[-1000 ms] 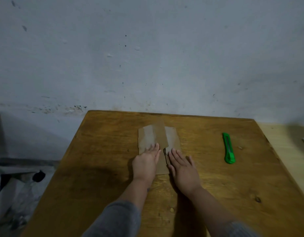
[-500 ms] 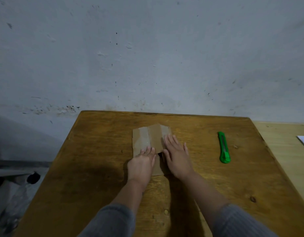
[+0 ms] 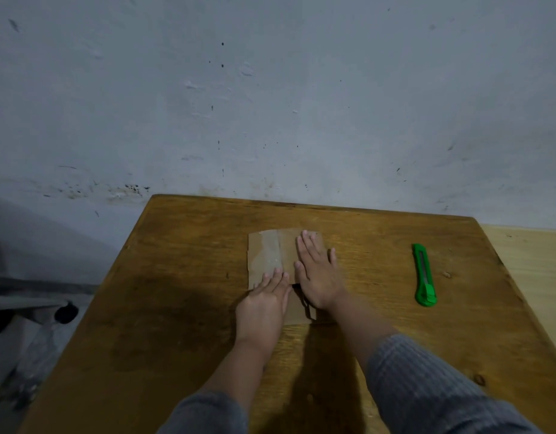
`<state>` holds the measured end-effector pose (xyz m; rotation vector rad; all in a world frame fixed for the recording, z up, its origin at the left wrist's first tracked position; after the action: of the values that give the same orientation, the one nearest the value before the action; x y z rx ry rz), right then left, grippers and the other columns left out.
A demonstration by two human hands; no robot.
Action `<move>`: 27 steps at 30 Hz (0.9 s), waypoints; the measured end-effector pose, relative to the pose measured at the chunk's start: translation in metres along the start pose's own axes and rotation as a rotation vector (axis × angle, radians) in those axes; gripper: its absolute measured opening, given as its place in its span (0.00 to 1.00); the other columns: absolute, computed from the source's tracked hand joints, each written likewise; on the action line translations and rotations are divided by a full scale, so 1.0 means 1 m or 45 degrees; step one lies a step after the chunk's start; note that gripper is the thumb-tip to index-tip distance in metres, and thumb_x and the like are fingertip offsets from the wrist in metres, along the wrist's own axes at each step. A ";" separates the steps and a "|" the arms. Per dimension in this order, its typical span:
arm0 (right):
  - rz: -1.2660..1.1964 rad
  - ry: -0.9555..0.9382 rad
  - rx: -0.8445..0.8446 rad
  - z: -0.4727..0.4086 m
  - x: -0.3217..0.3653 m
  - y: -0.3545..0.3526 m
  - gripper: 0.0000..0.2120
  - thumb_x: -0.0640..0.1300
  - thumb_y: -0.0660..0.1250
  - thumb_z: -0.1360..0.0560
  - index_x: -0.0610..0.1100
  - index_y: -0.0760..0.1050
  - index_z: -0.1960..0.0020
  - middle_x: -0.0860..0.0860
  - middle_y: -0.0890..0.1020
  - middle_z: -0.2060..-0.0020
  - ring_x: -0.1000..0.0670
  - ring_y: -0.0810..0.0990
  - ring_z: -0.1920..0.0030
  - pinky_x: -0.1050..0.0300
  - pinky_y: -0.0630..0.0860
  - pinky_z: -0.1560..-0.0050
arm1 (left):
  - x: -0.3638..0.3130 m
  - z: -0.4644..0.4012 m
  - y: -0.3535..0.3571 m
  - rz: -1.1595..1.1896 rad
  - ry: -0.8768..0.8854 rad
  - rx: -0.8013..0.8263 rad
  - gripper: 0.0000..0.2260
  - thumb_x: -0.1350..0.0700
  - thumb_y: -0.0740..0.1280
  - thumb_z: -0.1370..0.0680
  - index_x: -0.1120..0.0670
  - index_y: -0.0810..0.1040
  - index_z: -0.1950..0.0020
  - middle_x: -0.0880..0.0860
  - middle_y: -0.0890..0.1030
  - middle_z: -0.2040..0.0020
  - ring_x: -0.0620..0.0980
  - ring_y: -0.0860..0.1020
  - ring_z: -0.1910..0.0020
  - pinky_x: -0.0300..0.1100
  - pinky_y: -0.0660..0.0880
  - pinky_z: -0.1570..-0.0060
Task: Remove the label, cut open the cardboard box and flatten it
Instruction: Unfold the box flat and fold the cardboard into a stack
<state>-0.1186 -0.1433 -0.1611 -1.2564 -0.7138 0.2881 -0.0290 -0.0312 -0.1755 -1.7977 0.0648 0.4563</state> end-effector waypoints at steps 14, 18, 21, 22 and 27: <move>0.198 -0.051 -0.052 -0.001 -0.002 0.013 0.34 0.55 0.28 0.27 0.42 0.39 0.24 0.47 0.39 0.23 0.52 0.36 0.24 0.50 0.36 0.25 | 0.001 0.000 -0.012 0.193 -0.064 0.311 0.27 0.40 0.40 0.20 0.49 0.39 0.23 0.45 0.42 0.23 0.41 0.38 0.24 0.43 0.39 0.25; 0.175 -0.067 -0.062 -0.001 0.000 0.012 0.34 0.55 0.29 0.26 0.42 0.38 0.24 0.47 0.39 0.23 0.51 0.36 0.24 0.51 0.35 0.26 | 0.011 -0.041 -0.018 0.160 -0.163 0.449 0.26 0.45 0.41 0.17 0.52 0.36 0.23 0.49 0.39 0.22 0.44 0.35 0.25 0.49 0.36 0.25; 0.170 -0.062 -0.071 -0.002 -0.001 0.012 0.31 0.54 0.33 0.24 0.43 0.39 0.23 0.48 0.39 0.23 0.52 0.35 0.24 0.51 0.35 0.26 | 0.020 -0.058 -0.014 0.097 -0.176 0.466 0.24 0.47 0.40 0.17 0.53 0.36 0.24 0.50 0.38 0.22 0.45 0.34 0.25 0.51 0.35 0.26; 0.161 -0.059 -0.075 -0.002 -0.001 0.012 0.30 0.53 0.33 0.23 0.43 0.39 0.23 0.48 0.40 0.23 0.52 0.36 0.24 0.51 0.35 0.26 | 0.021 -0.060 -0.011 0.070 -0.163 0.455 0.24 0.47 0.40 0.17 0.52 0.35 0.24 0.50 0.37 0.22 0.45 0.34 0.25 0.52 0.35 0.26; 0.135 -0.065 -0.072 0.000 0.001 0.010 0.33 0.54 0.30 0.26 0.42 0.39 0.23 0.48 0.39 0.24 0.52 0.35 0.24 0.52 0.34 0.27 | 0.018 -0.057 0.002 -0.094 -0.147 0.364 0.23 0.49 0.37 0.18 0.53 0.32 0.27 0.51 0.34 0.24 0.47 0.33 0.25 0.52 0.33 0.27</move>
<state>-0.1155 -0.1396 -0.1705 -1.3469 -0.7040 0.3906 0.0027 -0.0823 -0.1718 -1.4861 -0.0159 0.4720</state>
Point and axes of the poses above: each hand's wrist, its own z-axis away from the middle knuckle, its own y-axis out of the palm, x = y × z, the point moved 2 cm from there along -z, towards the middle knuckle
